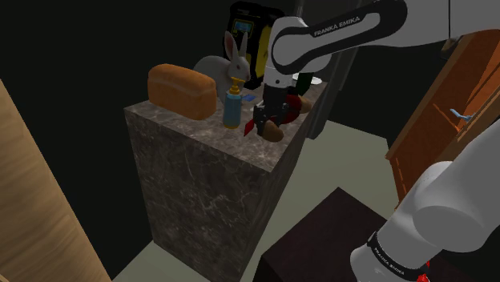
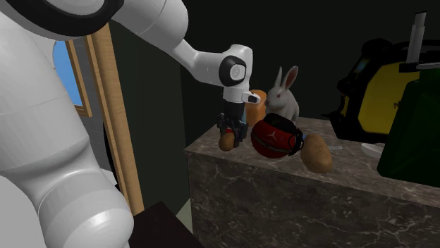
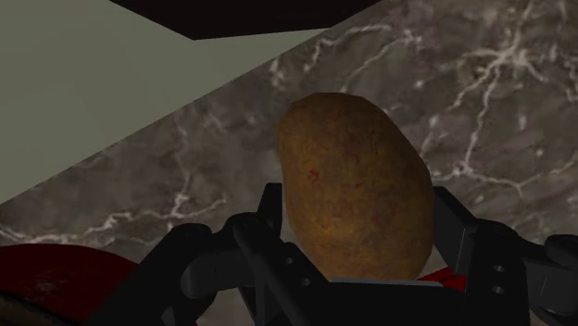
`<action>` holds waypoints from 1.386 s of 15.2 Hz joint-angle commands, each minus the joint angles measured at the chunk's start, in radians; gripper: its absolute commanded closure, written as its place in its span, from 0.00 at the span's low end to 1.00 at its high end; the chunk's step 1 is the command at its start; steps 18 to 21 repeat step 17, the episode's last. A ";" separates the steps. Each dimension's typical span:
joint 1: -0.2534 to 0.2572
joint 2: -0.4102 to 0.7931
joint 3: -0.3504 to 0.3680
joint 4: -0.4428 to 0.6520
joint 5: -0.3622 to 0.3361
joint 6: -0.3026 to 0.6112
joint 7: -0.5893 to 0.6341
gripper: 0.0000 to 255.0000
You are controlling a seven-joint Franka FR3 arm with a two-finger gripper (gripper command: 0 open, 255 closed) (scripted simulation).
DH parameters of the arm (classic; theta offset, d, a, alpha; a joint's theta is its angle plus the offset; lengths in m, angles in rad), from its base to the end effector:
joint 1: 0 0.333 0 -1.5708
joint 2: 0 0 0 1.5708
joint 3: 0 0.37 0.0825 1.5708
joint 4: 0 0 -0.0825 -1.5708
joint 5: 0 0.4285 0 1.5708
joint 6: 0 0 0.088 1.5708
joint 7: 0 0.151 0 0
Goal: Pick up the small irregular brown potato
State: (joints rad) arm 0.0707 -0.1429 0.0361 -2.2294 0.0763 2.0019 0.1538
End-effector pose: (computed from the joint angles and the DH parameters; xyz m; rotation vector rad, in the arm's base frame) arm 0.5137 0.0630 0.4137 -3.0844 0.1272 0.1421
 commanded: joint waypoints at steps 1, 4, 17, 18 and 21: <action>0.000 -0.004 0.000 0.010 0.000 -0.014 0.002 1.00; 0.000 -0.017 0.000 0.038 -0.001 -0.055 0.004 1.00; -0.001 -0.049 -0.002 0.156 -0.004 -0.205 0.012 1.00; -0.001 -0.049 -0.002 0.156 -0.004 -0.205 0.012 1.00; -0.001 -0.049 -0.002 0.156 -0.004 -0.205 0.012 1.00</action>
